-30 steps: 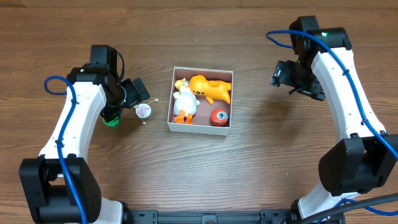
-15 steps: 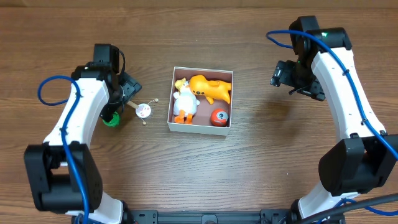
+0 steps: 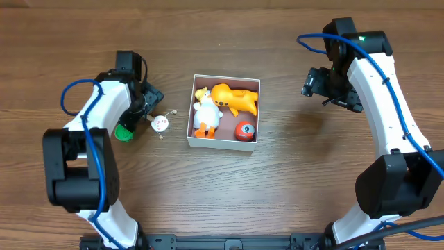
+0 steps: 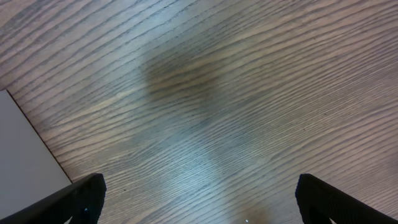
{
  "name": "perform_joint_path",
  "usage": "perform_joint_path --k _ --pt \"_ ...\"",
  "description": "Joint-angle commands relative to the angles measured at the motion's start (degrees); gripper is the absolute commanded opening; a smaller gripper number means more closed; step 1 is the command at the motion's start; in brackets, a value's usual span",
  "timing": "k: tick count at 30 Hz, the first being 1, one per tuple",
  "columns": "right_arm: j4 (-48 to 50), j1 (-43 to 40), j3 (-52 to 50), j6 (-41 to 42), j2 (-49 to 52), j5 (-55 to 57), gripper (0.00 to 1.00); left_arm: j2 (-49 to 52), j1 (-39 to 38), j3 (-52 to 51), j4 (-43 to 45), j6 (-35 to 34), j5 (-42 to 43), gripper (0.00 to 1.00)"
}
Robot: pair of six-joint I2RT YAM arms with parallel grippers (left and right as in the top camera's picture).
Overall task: Pack container
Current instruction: 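Move the left gripper over the wooden stick toy with white disc, then lower the left gripper and close it on the wooden stick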
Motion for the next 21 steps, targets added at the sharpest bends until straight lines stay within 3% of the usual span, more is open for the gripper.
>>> perform_joint_path --k 1,5,10,18,21 --pt "0.02 -0.02 1.16 -0.13 -2.10 0.42 1.00 2.38 -0.74 1.16 1.11 -0.48 0.24 0.90" --pt "0.02 -0.02 1.16 -0.13 -2.10 0.42 1.00 4.13 -0.74 1.16 1.49 -0.31 -0.11 0.81" --pt "0.02 -0.02 1.16 -0.13 -2.10 0.42 1.00 6.03 -0.52 1.16 1.51 -0.31 -0.15 0.75" --pt "0.02 -0.02 1.16 -0.13 -2.10 0.42 1.00 5.92 -0.44 1.66 1.51 1.03 1.81 0.38" --pt "0.02 -0.02 1.16 -0.13 -2.10 0.42 1.00 5.92 -0.33 2.82 0.70 2.40 1.84 0.36"
